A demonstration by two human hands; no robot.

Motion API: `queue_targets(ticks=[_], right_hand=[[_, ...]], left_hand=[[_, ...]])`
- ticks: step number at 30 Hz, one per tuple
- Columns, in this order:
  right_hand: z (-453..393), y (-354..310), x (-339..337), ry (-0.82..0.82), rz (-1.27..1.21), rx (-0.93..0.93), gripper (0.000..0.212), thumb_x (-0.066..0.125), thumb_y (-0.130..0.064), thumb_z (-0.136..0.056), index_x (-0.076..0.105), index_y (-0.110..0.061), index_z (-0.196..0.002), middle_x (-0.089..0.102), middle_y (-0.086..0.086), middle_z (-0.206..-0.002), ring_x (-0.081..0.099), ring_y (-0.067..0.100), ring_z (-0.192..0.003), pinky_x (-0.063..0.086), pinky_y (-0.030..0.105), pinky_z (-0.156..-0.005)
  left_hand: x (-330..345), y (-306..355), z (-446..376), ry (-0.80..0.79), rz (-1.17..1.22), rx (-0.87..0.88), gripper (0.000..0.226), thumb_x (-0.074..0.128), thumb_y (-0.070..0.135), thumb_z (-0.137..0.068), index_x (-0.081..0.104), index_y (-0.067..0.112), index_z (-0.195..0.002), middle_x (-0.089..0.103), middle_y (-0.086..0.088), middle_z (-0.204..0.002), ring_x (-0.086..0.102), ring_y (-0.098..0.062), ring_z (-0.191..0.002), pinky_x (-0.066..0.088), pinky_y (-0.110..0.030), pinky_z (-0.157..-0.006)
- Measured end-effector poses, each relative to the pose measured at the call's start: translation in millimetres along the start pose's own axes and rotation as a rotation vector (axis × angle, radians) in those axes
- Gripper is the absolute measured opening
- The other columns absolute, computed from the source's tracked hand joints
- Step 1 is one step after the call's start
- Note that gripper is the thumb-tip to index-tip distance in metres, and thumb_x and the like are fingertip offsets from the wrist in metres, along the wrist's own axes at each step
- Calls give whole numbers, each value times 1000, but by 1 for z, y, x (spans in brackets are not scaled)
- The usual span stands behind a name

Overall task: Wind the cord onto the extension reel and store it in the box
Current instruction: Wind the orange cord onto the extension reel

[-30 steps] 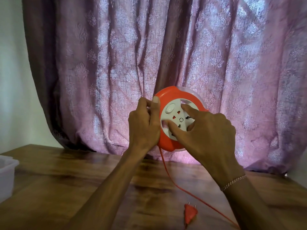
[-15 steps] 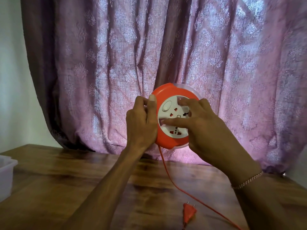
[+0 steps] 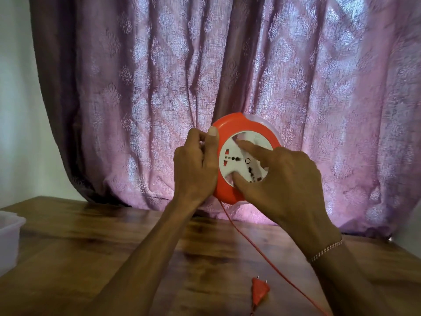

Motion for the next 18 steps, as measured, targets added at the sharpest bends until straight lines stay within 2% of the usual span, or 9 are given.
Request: queue_targets(ticks=[2, 6, 9, 11, 13, 15, 16, 18], right_hand=[[-1, 1, 4, 40, -95, 94, 63, 60, -72, -73, 63, -37, -126, 76, 0, -84, 70, 30, -82, 56, 40, -76], [-1, 3, 10, 110, -168, 158, 59, 60, -64, -82, 70, -18, -117, 77, 8, -96, 72, 31, -84, 54, 42, -83], [-2, 3, 9, 79, -132, 148, 63, 53, -71, -81, 69, -20, -113, 75, 2, -77, 71, 28, -76, 56, 42, -72], [-3, 6, 5, 75, -83, 144, 60, 54, -75, -78, 65, -26, -111, 72, -4, -75, 68, 25, -75, 54, 40, -67], [-5, 7, -2, 68, -121, 83, 44, 65, -62, -80, 63, -26, -105, 69, -7, -81, 62, 22, -81, 51, 37, -66], [-5, 7, -5, 3, -128, -24, 22, 71, -39, -84, 67, -27, -102, 66, -2, -96, 55, 25, -95, 50, 38, -70], [-5, 8, -5, -50, -113, -71, 18, 71, -30, -85, 70, -29, -103, 63, 2, -104, 52, 27, -102, 52, 40, -73], [-5, 9, -3, -179, -95, -123, 36, 69, -13, -85, 70, -36, -112, 57, 7, -120, 45, 31, -112, 53, 45, -79]], left_hand=[[-1, -1, -1, 6, -5, -5, 33, 43, 40, -101, 47, 17, -77, 46, 12, -50, 51, 3, -49, 30, -11, -46], [2, 3, 4, -27, -3, -11, 30, 45, 33, -102, 48, 13, -79, 46, 14, -48, 54, 6, -48, 33, -7, -44], [4, 3, 4, -36, 13, -13, 29, 44, 30, -102, 48, 13, -80, 46, 14, -52, 54, 7, -50, 35, -6, -45], [3, 3, 4, -35, 11, -12, 30, 44, 31, -102, 48, 13, -79, 46, 14, -53, 54, 7, -51, 35, -6, -45], [3, 3, 4, -38, 14, -19, 30, 43, 31, -103, 48, 13, -80, 48, 15, -54, 56, 8, -52, 35, -5, -45], [3, 3, 5, -45, 21, -27, 29, 43, 31, -102, 48, 13, -80, 50, 15, -56, 57, 9, -54, 36, -5, -45], [3, 2, 4, -43, 20, -30, 29, 43, 31, -102, 47, 13, -79, 50, 16, -56, 57, 9, -54, 37, -5, -46], [1, 0, 3, -26, 11, -30, 31, 43, 32, -103, 47, 14, -78, 49, 14, -54, 56, 7, -54, 36, -7, -47]])
Point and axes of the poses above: each hand's wrist, its own z-axis away from the middle knuckle, its own x-axis out of the palm, y = z × x, the point moved 3 cm from there along -z, towards the middle knuckle
